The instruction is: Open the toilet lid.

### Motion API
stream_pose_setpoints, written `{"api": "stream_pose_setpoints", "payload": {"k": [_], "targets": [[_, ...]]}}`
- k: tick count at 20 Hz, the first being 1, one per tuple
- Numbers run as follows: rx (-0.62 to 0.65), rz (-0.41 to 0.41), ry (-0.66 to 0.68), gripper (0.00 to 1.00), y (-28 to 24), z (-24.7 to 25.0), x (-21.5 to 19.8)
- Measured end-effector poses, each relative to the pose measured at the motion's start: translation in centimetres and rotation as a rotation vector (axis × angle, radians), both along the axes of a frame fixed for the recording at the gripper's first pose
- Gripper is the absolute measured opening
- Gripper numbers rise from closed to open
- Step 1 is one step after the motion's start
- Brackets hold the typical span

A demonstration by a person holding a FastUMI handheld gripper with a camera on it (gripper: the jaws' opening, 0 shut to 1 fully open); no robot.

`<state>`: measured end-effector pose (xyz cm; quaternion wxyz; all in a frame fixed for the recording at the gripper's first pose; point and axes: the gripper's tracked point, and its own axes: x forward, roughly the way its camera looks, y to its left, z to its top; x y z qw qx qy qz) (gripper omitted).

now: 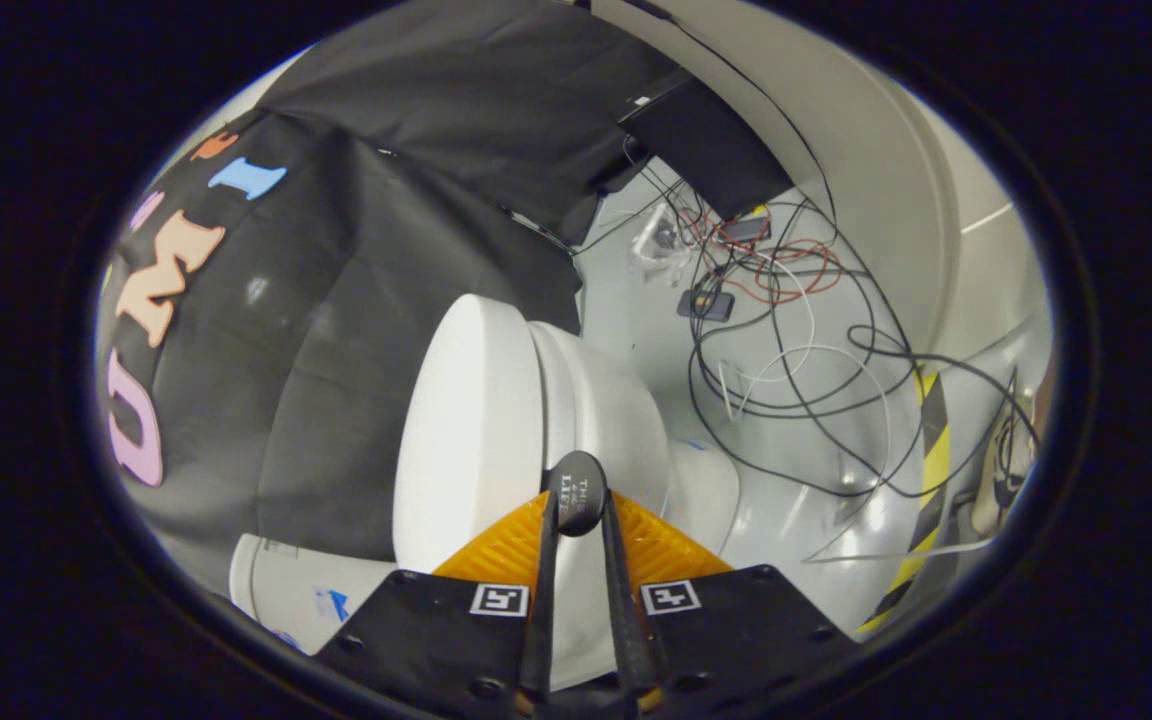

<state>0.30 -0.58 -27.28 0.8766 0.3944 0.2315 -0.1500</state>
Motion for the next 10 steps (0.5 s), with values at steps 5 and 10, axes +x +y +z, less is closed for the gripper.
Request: {"api": "stream_pose_setpoints", "payload": {"k": [5,10], "targets": [[0.025,-0.009,0.006,0.16,-0.2,0.3,-0.1],[-0.005,0.025,-0.034,0.09,-0.7,0.9,1.6]]}}
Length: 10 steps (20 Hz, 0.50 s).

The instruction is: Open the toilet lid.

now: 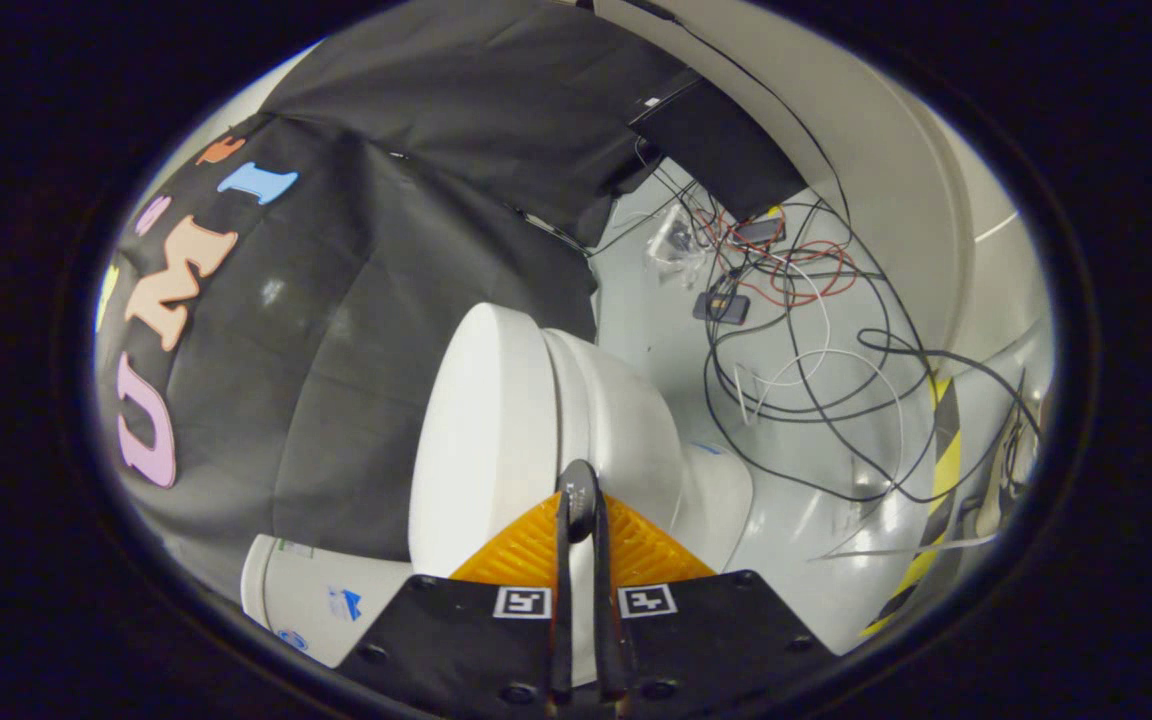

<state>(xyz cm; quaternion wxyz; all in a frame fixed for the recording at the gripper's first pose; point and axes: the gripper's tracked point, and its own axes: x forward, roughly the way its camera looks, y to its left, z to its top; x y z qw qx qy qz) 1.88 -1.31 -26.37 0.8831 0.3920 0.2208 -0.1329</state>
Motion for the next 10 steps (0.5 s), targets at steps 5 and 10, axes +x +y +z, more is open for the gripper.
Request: {"api": "stream_pose_setpoints", "payload": {"k": [5,10], "targets": [[-0.04,0.017,-0.005,0.05,1.5,1.5,-2.0],[-0.137,0.065,-0.046,0.04,3.0,5.0,-2.1]]}}
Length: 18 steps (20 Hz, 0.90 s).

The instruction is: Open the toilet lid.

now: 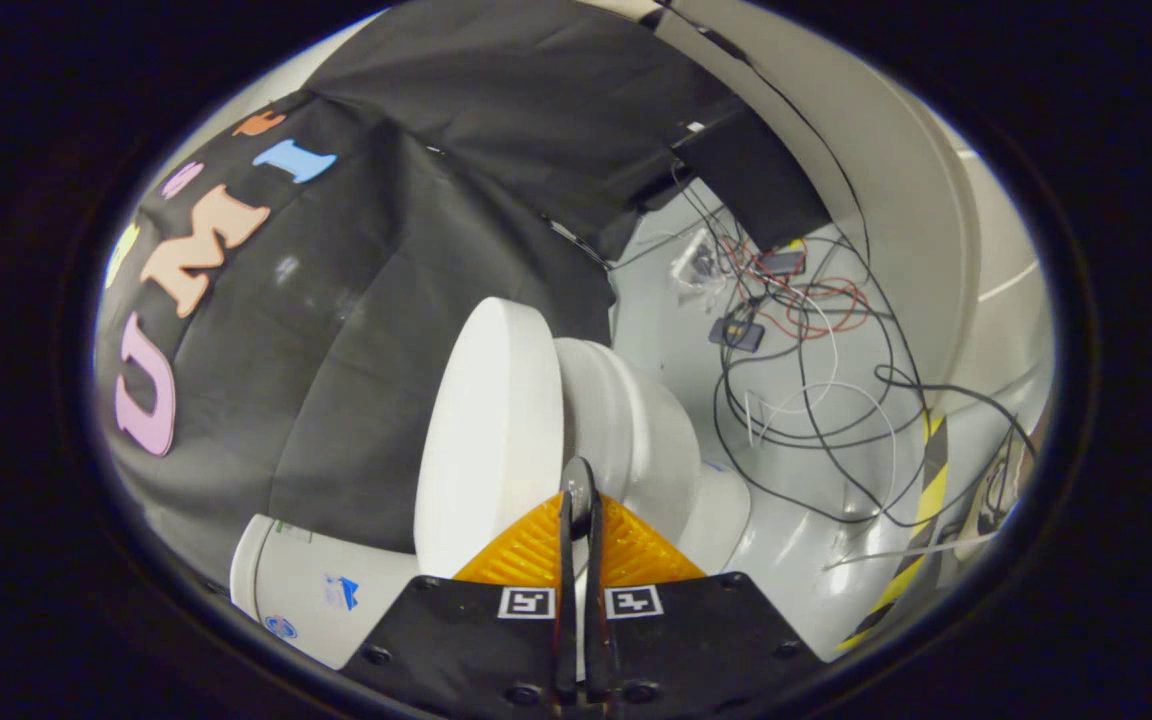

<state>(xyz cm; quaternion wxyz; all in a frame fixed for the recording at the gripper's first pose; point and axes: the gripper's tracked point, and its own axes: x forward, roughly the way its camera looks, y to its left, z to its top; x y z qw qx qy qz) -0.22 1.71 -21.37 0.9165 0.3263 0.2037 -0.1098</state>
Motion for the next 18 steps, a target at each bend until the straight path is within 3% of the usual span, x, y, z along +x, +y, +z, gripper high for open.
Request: {"api": "stream_pose_setpoints", "payload": {"k": [11,18], "targets": [[-0.28,0.2,-0.139,0.01,6.3,8.7,-1.3],[-0.416,0.315,-0.189,0.01,9.5,11.2,-2.2]]}}
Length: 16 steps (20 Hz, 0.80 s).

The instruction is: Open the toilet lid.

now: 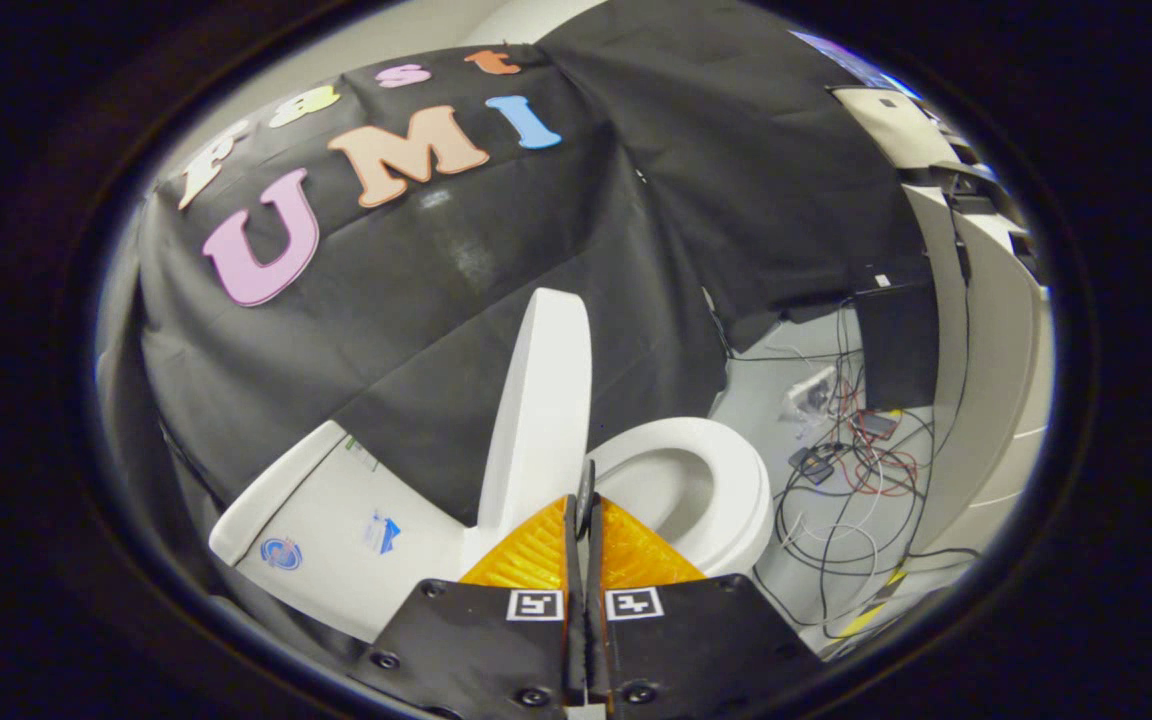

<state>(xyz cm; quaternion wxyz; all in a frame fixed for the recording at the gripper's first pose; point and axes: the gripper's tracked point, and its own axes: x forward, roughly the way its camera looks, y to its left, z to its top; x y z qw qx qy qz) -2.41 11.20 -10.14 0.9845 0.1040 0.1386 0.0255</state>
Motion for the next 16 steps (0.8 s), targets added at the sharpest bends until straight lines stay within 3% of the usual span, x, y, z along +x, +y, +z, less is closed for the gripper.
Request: {"api": "stream_pose_setpoints", "payload": {"k": [4,8,16], "targets": [[-0.15,0.067,0.001,0.03,1.2,0.9,-0.3],[-0.119,0.128,-0.056,0.04,3.9,1.9,-0.8],[-0.179,0.293,-0.132,0.05,10.3,4.0,-2.4]]}}
